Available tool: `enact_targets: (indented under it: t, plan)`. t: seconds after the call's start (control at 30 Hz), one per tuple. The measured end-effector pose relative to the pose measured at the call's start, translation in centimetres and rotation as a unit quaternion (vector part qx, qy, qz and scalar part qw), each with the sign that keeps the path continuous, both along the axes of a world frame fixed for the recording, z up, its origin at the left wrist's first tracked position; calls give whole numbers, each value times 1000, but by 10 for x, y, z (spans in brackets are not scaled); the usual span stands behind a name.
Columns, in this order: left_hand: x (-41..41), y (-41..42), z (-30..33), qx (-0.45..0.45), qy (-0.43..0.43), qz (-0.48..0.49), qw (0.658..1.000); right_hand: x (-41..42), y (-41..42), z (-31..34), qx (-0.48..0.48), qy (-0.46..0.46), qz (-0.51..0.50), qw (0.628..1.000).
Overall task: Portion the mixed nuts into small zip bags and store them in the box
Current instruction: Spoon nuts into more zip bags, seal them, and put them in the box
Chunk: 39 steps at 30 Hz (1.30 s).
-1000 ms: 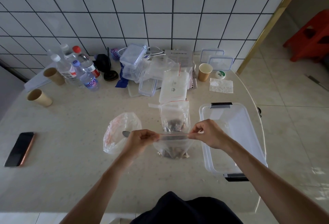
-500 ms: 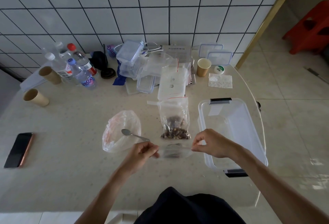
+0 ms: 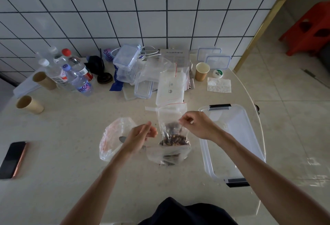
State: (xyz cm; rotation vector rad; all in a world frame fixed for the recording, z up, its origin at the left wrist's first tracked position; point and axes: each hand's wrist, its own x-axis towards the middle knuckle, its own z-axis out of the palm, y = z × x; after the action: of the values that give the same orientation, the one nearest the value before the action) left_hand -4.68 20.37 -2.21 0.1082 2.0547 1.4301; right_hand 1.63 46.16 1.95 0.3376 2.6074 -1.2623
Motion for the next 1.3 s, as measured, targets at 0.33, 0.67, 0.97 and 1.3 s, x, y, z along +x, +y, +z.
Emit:
enact_targets:
  t: [0.33, 0.67, 0.97, 1.3]
  plan:
    - [-61, 57, -29, -103, -117, -3, 988, -61, 4, -24, -35, -84, -133, 987]
    - [-60, 64, -36, 3, -174, 109, 979, -67, -2, -44, -159, -162, -250, 941]
    - [-46, 38, -31, 3, -66, 40, 997, -37, -5, -31, -114, -58, -218, 967]
    - [-11, 13, -12, -18, 74, -25, 997, -15, 6, 2, -50, -62, 33, 996]
